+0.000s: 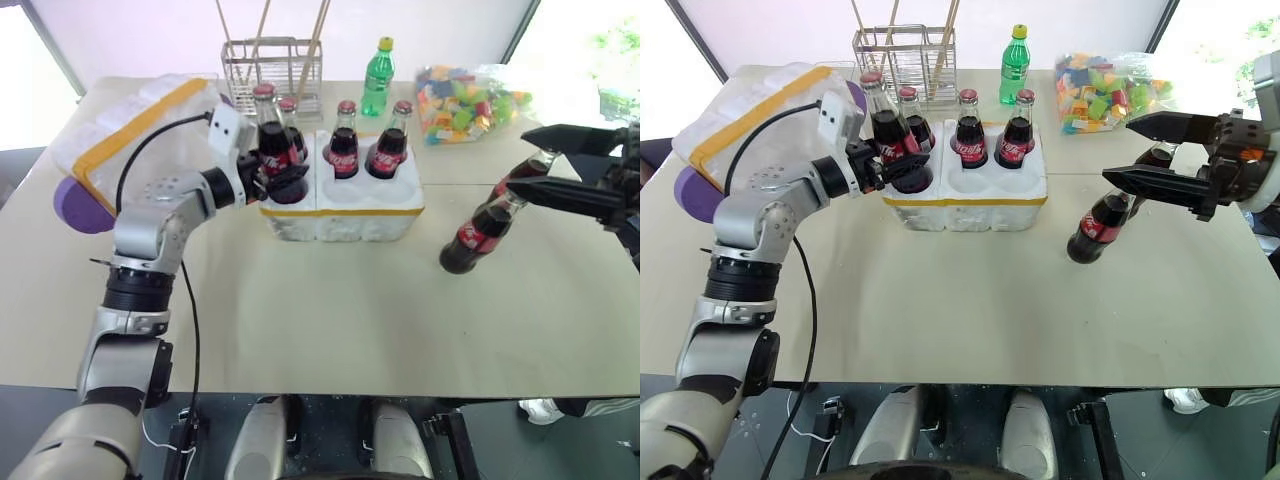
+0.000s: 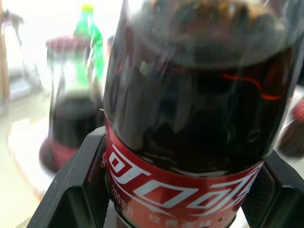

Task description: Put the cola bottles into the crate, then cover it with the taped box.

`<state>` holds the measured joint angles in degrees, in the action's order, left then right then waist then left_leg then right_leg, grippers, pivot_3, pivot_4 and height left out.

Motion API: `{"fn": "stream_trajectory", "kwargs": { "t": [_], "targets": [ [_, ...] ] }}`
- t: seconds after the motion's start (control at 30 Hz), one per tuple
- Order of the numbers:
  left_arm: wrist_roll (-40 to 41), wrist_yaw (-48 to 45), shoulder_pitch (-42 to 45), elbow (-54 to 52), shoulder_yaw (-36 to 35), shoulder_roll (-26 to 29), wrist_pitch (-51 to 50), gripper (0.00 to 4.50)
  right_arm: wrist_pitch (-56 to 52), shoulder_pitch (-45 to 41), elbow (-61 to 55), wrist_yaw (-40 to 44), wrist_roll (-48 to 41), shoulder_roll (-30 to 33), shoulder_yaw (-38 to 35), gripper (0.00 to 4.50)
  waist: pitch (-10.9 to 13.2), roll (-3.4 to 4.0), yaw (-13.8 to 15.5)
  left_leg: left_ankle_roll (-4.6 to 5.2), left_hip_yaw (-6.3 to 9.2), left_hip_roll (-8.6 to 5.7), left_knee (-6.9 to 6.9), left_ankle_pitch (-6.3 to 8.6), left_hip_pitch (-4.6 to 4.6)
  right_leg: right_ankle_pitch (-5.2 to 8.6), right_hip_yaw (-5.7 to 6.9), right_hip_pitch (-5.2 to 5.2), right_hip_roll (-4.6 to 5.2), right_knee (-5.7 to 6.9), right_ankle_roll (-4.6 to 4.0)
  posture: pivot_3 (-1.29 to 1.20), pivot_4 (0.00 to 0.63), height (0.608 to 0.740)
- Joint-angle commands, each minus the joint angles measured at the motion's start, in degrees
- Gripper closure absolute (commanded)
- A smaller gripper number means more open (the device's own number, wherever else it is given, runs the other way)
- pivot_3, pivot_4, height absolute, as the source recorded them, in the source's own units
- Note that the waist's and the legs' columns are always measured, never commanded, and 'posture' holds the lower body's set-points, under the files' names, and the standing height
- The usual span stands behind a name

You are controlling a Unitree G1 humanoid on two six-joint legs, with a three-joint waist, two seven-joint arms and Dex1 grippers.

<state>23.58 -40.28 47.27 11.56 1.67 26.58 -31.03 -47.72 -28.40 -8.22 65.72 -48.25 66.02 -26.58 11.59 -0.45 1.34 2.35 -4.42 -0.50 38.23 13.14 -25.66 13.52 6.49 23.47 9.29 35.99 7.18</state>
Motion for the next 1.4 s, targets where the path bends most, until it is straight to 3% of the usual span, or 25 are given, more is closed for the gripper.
{"fn": "stream_trajectory", "kwargs": {
  "t": [0.03, 0.33, 0.4, 0.47, 0.73, 0.87, 1.03, 1.2, 1.27, 1.4],
  "targets": [
    [-3.35, -0.54, 1.95, -0.54, 0.33, -0.26, 5.80, 1.66, -0.30, 1.53, -2.44, -1.48, -1.60, -0.39, -4.19, 0.00, 0.00, 0.00, 0.05, 0.00, -0.01, 0.00, 0.00, 0.00, 0.00, 0.00, 0.00, -0.01, 0.01, -0.01, 0.00, 0.00, 0.150, 0.736],
    [-6.62, 2.80, -0.34, 4.39, 1.30, -6.59, 5.99, 1.66, 0.63, 4.24, -4.01, -4.03, -0.92, -1.76, -4.32, 0.00, -0.02, 0.03, 1.11, 0.29, 0.01, -0.01, 0.04, 0.17, 0.06, -0.06, 0.00, -0.06, 0.04, 0.02, -0.05, 0.00, 0.150, 0.736],
    [-6.78, 3.04, -0.47, 4.70, 0.77, -6.53, 5.41, 0.65, 0.95, 3.79, -3.65, -4.17, -0.64, -1.66, -3.71, 0.00, -0.02, 0.03, 1.07, 0.29, 0.03, -0.01, 0.06, 0.17, 0.11, -0.07, 0.01, -0.13, 0.04, 0.01, -0.05, 0.00, 0.150, 0.736],
    [-6.62, 2.58, -0.70, 3.93, 0.33, -6.02, 4.93, 0.12, 1.19, 3.15, -3.22, -4.26, -0.42, -1.49, -3.00, 0.00, -0.02, 0.03, 0.94, 0.32, 0.02, -0.01, 0.06, 0.19, 0.21, -0.07, 0.00, -0.21, 0.04, 0.00, -0.05, 0.00, 0.150, 0.736],
    [-0.88, -0.95, -1.59, -2.54, -4.18, -2.71, -0.72, 0.12, 2.29, 2.57, -3.39, -5.64, 0.74, -1.57, -2.18, 0.00, -0.02, 0.03, 0.76, 0.31, 0.01, 0.02, 0.04, 0.19, 0.19, -0.07, 0.00, -0.15, 0.02, 0.01, -0.06, 0.00, 0.150, 0.736],
    [5.79, -3.80, -1.88, -8.41, -8.88, 1.23, -6.92, 0.12, 1.80, 4.42, -3.92, -6.59, 0.42, -0.86, -6.50, 0.00, 0.00, 0.01, 0.91, 0.31, 0.01, 0.02, 0.04, 0.18, 0.15, -0.07, 0.00, -0.11, 0.01, 0.01, -0.06, 0.00, 0.150, 0.736],
    [23.92, -14.58, -2.20, -16.56, -18.76, 14.77, -23.48, 0.12, -2.90, 17.97, -7.30, -6.23, 1.04, -2.52, -23.60, 0.00, 0.01, -0.02, 0.86, 0.01, 0.02, 0.07, 0.00, 0.02, 0.05, -0.07, 0.00, -0.08, -0.06, -0.07, -0.06, 0.00, 0.150, 0.736],
    [31.12, -25.81, -9.91, -27.12, -17.72, 24.77, -27.35, 0.12, -6.34, 30.11, -17.00, -10.24, -2.83, -11.43, -34.67, 0.00, -0.04, 0.07, 0.98, 0.16, 0.04, 0.15, -0.05, 0.15, 0.31, -0.06, -0.01, -0.42, -0.19, -0.32, -0.07, 0.00, 0.150, 0.736],
    [30.06, -26.54, -13.27, -30.91, -14.64, 25.25, -25.78, 0.12, -3.54, 35.44, -20.91, -13.92, 1.19, -16.52, -32.89, 0.00, -0.06, 0.09, 1.00, 0.05, 0.08, 0.32, -0.04, 0.27, 0.31, -0.13, -0.02, -0.46, -0.39, -0.56, -0.29, 0.00, 0.150, 0.736],
    [24.40, -25.03, -16.02, -32.65, -8.11, 21.98, -19.62, 0.12, 4.06, 39.72, -27.10, -23.27, 9.30, -26.37, -22.25, 0.00, -0.27, 0.11, 0.85, -0.04, 0.07, 0.51, -0.05, 0.23, 0.33, -0.19, -0.09, -0.49, -0.56, -0.82, -0.60, 0.00, 0.150, 0.736]
  ]
}}
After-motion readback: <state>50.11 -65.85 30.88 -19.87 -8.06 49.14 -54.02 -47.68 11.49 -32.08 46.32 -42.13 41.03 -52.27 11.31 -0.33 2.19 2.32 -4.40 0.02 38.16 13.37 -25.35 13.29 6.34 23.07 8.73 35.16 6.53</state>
